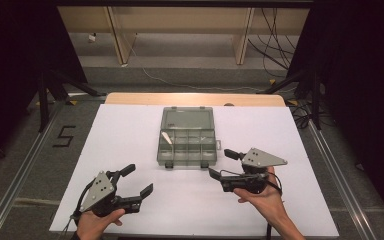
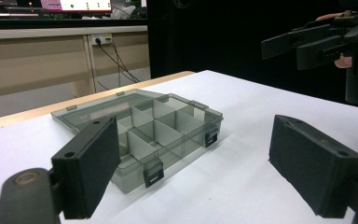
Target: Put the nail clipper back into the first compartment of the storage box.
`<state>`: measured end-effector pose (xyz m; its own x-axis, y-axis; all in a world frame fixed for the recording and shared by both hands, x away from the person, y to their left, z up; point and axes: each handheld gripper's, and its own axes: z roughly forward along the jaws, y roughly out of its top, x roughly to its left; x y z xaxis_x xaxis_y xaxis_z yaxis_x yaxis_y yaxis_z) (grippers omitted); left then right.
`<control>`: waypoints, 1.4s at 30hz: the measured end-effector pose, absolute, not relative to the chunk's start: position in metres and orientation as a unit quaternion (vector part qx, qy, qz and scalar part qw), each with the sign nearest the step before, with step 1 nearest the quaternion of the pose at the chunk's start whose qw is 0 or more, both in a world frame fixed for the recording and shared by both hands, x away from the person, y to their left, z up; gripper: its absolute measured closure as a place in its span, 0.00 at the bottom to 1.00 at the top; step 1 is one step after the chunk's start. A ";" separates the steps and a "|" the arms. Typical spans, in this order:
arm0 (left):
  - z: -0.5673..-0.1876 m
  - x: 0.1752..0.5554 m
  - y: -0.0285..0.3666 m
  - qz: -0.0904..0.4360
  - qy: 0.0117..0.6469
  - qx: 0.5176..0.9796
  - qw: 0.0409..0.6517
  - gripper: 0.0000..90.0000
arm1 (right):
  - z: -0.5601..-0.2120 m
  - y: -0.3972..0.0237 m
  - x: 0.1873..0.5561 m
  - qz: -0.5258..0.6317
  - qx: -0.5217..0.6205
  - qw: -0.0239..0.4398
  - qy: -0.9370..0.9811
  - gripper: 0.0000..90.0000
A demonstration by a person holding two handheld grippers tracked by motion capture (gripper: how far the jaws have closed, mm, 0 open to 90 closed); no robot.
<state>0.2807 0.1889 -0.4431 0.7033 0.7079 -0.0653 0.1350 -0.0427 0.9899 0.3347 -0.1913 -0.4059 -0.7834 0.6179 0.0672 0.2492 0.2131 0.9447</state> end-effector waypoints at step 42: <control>-0.443 0.280 0.188 0.230 0.307 0.685 0.620 0.18 | -0.427 -0.220 0.301 0.566 0.314 0.177 0.742 0.18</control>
